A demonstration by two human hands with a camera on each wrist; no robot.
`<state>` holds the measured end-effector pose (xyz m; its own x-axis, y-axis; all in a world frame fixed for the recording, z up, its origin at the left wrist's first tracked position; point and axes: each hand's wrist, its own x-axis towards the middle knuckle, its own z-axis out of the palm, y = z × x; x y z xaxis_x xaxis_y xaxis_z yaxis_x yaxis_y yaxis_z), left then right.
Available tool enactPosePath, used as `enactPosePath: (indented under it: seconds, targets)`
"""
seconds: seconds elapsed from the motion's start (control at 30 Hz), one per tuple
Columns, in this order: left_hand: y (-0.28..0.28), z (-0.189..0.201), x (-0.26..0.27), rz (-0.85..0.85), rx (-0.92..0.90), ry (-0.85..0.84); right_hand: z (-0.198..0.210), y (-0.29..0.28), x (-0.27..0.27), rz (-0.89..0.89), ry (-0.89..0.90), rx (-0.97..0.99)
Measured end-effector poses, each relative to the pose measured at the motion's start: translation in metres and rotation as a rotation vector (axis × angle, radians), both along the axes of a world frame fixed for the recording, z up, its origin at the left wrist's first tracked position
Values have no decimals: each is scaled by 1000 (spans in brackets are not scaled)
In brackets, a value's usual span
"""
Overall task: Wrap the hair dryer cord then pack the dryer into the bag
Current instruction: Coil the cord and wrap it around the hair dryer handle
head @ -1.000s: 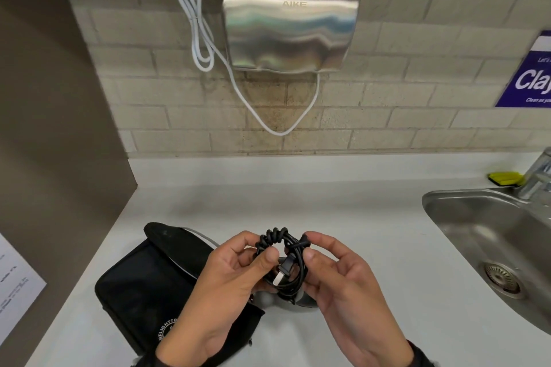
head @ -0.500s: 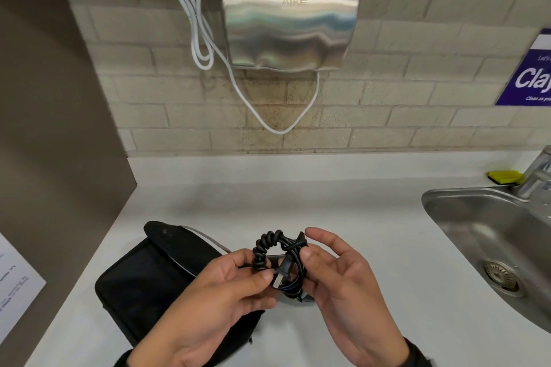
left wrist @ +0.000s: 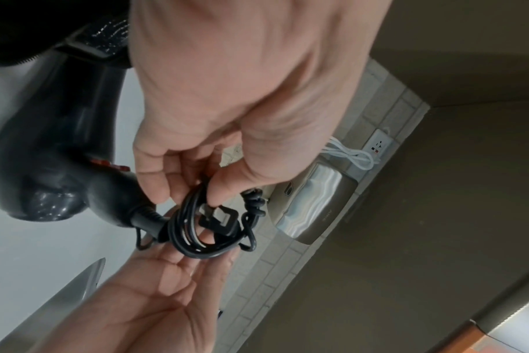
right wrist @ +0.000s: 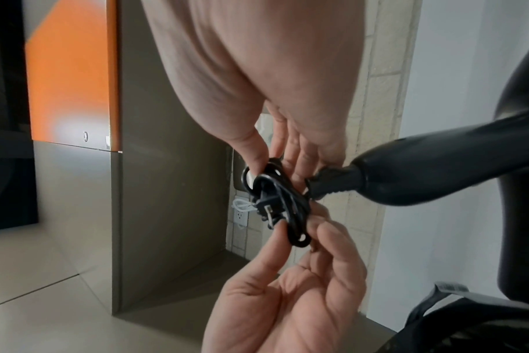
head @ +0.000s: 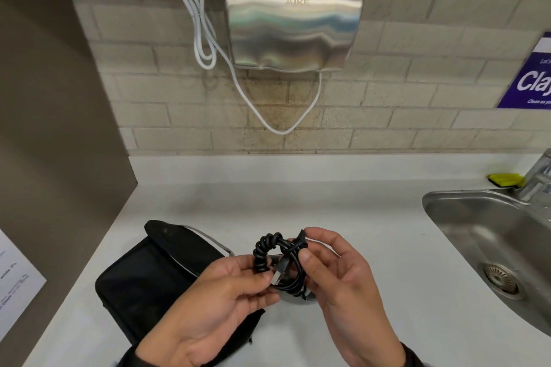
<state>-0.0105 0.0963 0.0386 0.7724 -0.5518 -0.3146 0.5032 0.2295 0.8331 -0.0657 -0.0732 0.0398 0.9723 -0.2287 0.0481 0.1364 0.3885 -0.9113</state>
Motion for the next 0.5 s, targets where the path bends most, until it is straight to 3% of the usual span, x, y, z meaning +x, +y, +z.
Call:
enactPosePath:
  seconds: [0.5]
  targets:
    - [0,-1,-2,13,-36,-46,2,-19,-7,50,-60,-264]
